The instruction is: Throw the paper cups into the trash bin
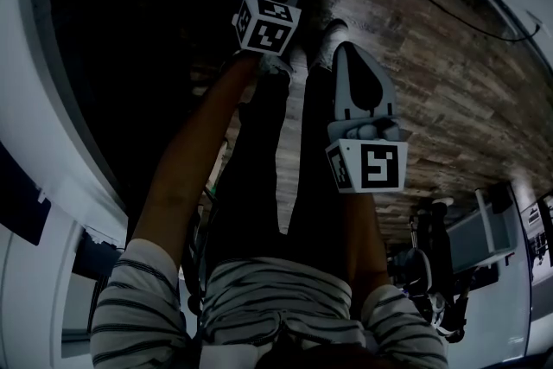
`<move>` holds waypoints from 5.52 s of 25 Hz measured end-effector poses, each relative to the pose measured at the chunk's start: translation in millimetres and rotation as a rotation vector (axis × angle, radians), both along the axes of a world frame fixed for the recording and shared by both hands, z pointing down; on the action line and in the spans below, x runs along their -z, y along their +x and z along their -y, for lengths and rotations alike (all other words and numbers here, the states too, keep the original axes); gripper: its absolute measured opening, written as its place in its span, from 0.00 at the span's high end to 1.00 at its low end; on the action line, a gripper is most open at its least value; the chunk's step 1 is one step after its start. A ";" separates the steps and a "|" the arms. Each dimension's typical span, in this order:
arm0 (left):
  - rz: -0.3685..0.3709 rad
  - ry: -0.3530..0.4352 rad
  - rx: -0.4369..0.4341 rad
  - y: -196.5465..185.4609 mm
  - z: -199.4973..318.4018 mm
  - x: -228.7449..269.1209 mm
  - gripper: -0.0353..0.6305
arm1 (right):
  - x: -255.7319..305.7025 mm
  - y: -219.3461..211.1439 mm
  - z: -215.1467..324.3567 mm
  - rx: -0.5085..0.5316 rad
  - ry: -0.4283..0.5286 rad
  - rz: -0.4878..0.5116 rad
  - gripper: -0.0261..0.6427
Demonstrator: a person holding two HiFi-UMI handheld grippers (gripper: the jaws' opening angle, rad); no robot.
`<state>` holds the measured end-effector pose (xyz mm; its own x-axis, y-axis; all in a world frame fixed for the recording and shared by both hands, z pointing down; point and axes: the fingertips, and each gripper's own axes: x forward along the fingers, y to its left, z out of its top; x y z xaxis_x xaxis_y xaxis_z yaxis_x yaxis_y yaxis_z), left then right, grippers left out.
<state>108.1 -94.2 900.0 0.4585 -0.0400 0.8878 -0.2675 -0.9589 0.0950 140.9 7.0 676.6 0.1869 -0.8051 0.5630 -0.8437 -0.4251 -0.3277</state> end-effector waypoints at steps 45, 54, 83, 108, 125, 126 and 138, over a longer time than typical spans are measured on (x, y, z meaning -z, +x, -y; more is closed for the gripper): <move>0.168 -0.021 -0.075 11.8 33.8 -102.1 0.50 | -42.0 0.0 7.2 -0.009 -0.055 0.036 0.94; 0.185 -0.036 -0.072 14.4 37.0 -114.1 0.50 | -46.8 -0.6 6.3 -0.025 -0.047 0.051 0.94; 0.202 -0.064 -0.036 14.4 33.8 -112.7 0.50 | -47.1 1.2 -2.0 -0.033 -0.057 0.061 0.94; 0.118 -0.042 0.081 10.9 41.0 -26.5 0.57 | 15.0 10.3 -2.2 0.001 -0.010 -0.014 0.94; 0.009 -0.009 0.173 16.4 46.1 70.5 0.68 | 67.5 11.6 -1.3 0.040 0.023 -0.062 0.94; -0.003 -0.004 0.171 17.9 45.7 77.7 0.69 | 70.4 11.9 -0.8 0.041 0.024 -0.064 0.94; -0.102 0.031 0.257 3.8 49.5 160.7 0.81 | 112.8 13.3 3.2 0.071 0.037 -0.091 0.94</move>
